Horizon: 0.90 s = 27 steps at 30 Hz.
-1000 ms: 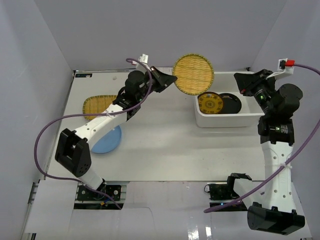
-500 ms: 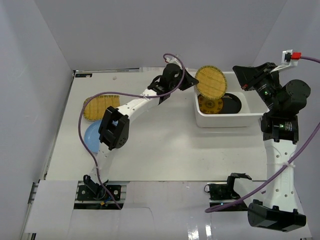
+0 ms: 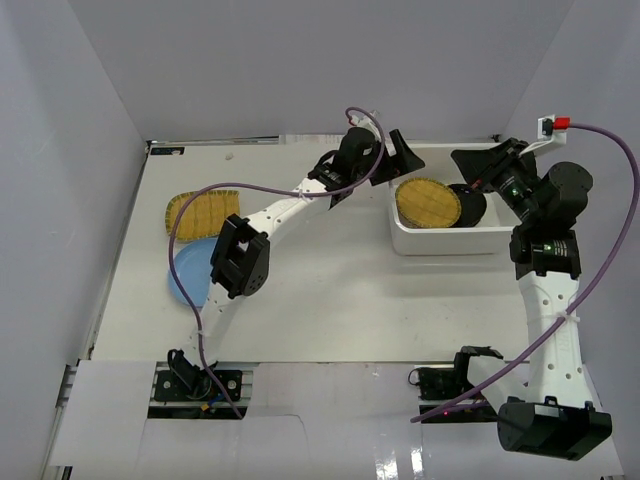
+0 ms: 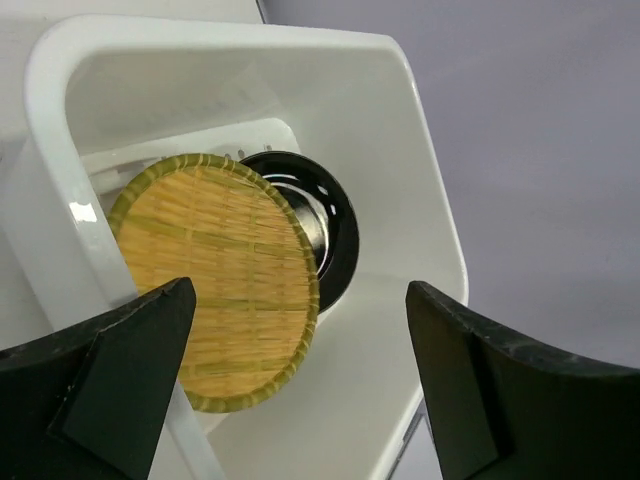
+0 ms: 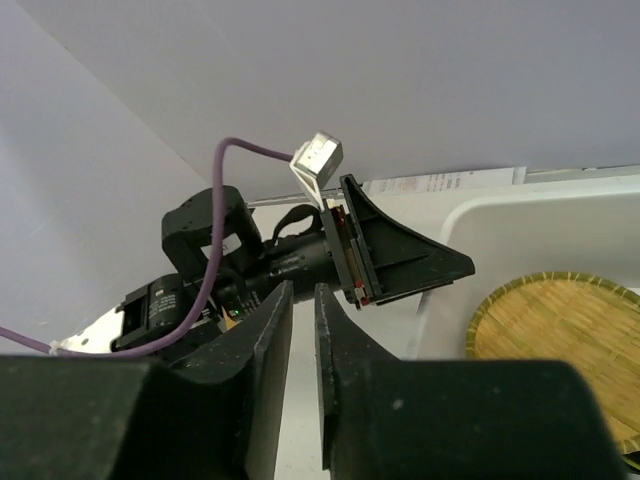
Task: Place the plates into the plastic bin on the countertop
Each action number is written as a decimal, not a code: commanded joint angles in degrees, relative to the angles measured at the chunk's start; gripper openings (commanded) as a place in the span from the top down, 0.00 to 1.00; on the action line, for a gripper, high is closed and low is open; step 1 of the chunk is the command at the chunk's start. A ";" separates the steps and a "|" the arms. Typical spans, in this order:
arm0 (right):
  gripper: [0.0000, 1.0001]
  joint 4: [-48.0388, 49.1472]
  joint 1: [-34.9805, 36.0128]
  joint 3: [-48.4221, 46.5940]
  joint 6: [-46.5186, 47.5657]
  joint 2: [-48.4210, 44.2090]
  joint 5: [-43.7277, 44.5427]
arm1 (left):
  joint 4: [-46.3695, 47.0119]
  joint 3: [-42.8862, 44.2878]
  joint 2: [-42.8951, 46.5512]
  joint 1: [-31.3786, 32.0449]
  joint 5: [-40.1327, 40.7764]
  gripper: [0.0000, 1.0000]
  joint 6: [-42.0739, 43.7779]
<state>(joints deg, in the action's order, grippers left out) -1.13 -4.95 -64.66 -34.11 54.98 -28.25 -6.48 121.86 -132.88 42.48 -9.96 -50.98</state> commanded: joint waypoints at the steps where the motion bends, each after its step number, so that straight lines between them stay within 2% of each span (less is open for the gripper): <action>1: 0.77 3.50 0.56 0.68 0.36 -0.40 0.21 | -0.64 2.32 4.73 -0.64 -1.21 0.02 2.55; 4: 0.71 3.67 1.34 1.29 0.44 -0.23 -0.14 | -1.60 2.59 7.98 -1.96 -1.64 0.02 4.48; 7: 0.66 3.76 4.24 1.65 1.14 1.09 -0.75 | -1.69 -1.53 14.02 -4.85 -2.52 0.02 4.84; 10: 0.63 3.33 14.58 0.68 4.21 4.69 2.05 | -2.31 -12.14 21.14 -9.51 -1.74 0.02 6.06; 11: 0.61 2.71 22.36 -0.89 5.36 7.65 3.80 | -2.48 -15.66 26.65 -12.57 -0.34 0.02 6.42; 12: 0.59 2.27 26.18 -1.77 6.59 9.51 7.12 | -2.57 -23.61 29.49 -14.34 0.19 0.02 6.68; 14: 0.55 3.92 36.09 -2.66 7.74 14.68 10.30 | -3.27 -31.47 37.90 -20.55 1.34 0.02 6.86; 15: 0.54 5.16 38.15 -2.23 7.48 16.19 12.76 | -5.28 -38.82 40.48 -22.77 3.08 0.02 6.86; 17: 0.49 9.36 43.33 -0.82 5.82 20.23 15.84 | -8.00 -45.89 48.28 -30.13 5.72 0.03 6.86; 18: 0.45 10.26 44.66 -0.73 5.46 21.56 16.81 | -8.63 -52.71 50.85 -32.96 6.35 0.04 6.34; 19: 0.43 10.79 46.33 -0.90 5.46 24.79 17.87 | -8.81 -56.09 53.40 -38.56 6.53 0.05 5.98; 21: 0.39 12.19 50.90 -1.69 5.37 28.50 20.06 | -9.07 -62.07 60.15 -44.99 7.31 0.06 5.63; 23: 0.31 14.47 54.41 -1.96 4.14 34.82 19.64 | -9.78 -68.15 62.91 -53.85 5.84 0.07 5.02; 24: 0.29 17.01 55.30 -2.13 2.40 37.11 18.77 | -11.17 -69.12 64.31 -55.73 5.30 0.07 5.01; 27: 0.27 19.31 57.68 -6.33 -1.57 49.56 17.35 | -11.98 -71.76 65.11 -57.59 11.17 0.08 4.93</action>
<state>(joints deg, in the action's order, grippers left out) 11.86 50.98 -66.76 -32.01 96.97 -11.57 -16.86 51.31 -70.02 -14.81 -1.65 -46.04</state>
